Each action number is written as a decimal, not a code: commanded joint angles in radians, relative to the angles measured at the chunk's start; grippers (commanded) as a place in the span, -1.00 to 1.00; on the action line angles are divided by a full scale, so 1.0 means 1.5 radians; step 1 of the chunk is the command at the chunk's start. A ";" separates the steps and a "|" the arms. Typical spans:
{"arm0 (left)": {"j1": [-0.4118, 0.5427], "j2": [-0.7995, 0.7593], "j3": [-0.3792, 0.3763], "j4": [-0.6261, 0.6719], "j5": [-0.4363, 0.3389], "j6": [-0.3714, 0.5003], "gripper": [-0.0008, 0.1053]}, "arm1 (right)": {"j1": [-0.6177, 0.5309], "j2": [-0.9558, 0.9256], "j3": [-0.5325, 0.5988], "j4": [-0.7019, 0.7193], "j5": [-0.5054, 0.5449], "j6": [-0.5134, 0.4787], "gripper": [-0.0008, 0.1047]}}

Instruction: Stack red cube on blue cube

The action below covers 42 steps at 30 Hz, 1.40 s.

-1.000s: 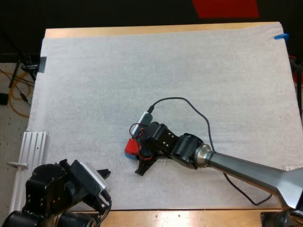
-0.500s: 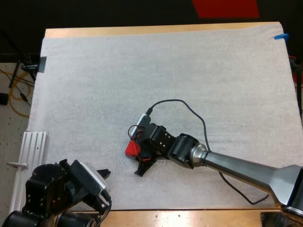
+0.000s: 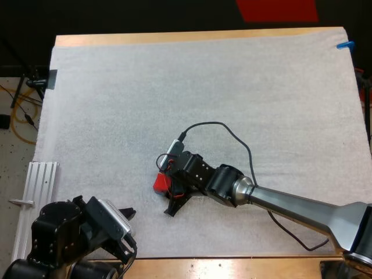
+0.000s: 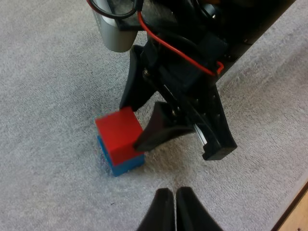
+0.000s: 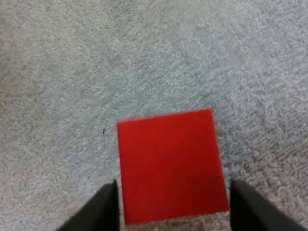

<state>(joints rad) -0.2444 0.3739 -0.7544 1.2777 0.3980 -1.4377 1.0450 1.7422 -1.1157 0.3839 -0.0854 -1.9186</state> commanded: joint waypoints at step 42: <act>0.155 0.158 0.000 -0.314 -0.247 -0.106 -0.65 | -0.438 -0.273 -0.006 0.084 0.057 0.046 0.11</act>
<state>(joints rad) -0.0350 0.6052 -0.7544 0.8471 0.0397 -1.5787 0.4222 1.3581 -1.1157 0.4957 -0.0068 -1.8538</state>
